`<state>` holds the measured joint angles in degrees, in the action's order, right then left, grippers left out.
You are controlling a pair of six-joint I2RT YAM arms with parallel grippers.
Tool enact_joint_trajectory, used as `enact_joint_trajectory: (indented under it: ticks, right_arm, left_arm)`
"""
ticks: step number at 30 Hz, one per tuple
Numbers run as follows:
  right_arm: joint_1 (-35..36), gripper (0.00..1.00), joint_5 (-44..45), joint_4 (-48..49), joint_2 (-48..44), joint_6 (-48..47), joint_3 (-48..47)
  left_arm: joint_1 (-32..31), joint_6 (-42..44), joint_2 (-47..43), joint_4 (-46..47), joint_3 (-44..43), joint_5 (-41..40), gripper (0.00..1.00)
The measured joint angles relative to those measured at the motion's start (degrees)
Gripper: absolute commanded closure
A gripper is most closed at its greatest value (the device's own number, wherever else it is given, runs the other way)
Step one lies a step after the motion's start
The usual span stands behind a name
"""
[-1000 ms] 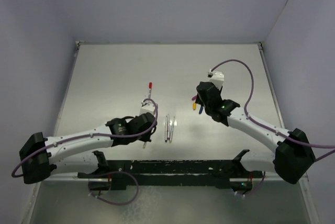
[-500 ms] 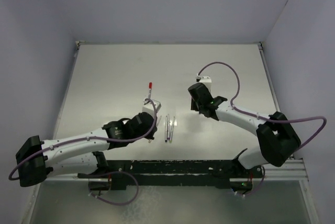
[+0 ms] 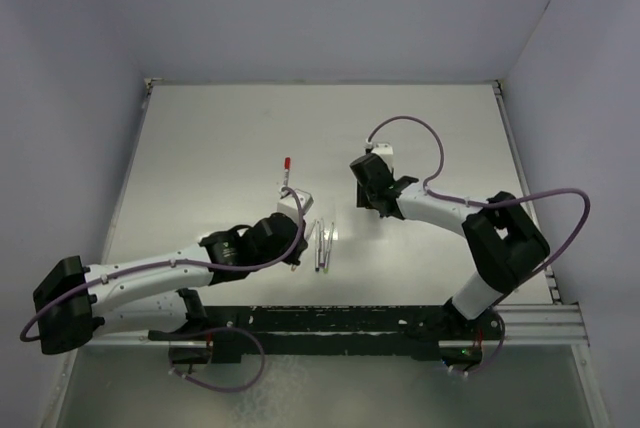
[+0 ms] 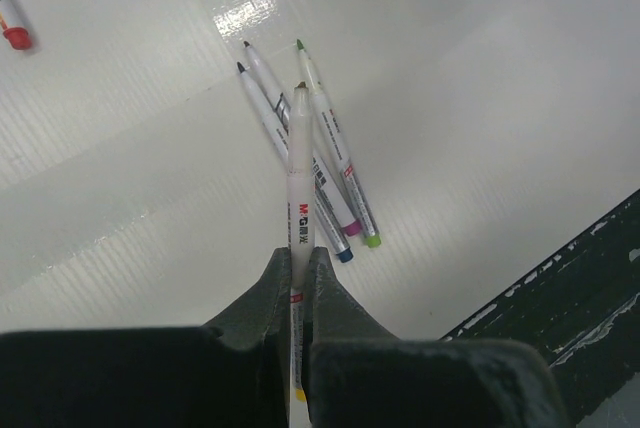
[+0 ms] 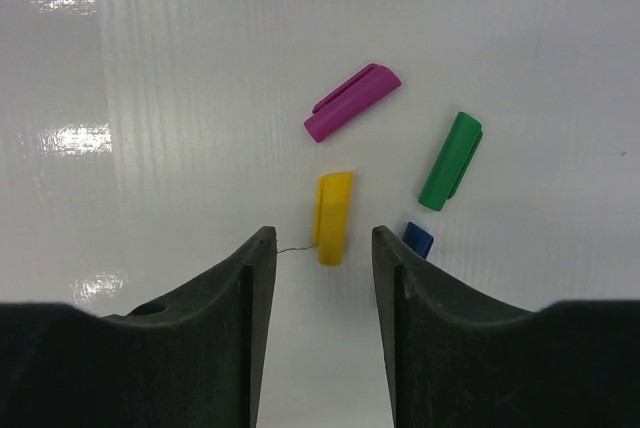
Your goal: Insert the pens into the pen caps
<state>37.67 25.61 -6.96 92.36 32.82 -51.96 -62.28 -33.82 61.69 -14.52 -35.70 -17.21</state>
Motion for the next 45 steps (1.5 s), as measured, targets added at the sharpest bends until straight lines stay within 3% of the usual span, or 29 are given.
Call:
enact_joint_trajectory:
  ticks: [21, 31, 45]
  right_arm:
    - [-2.78, 0.57, -2.78, 2.84, 4.9, 0.2, -1.33]
    - [-3.67, 0.66, -3.52, 3.19, 5.99, 1.29, -1.33]
    - [-3.89, 0.7, -5.57, 3.19, 6.1, 4.74, -1.16]
  left_arm:
    - [0.0, -0.04, -0.42, 1.57, 0.04, 0.5, 1.0]
    - [0.0, -0.13, -0.42, 1.57, 0.85, 0.48, 1.0]
    - [0.0, -1.05, -0.59, 1.57, 0.85, -0.17, 1.0]
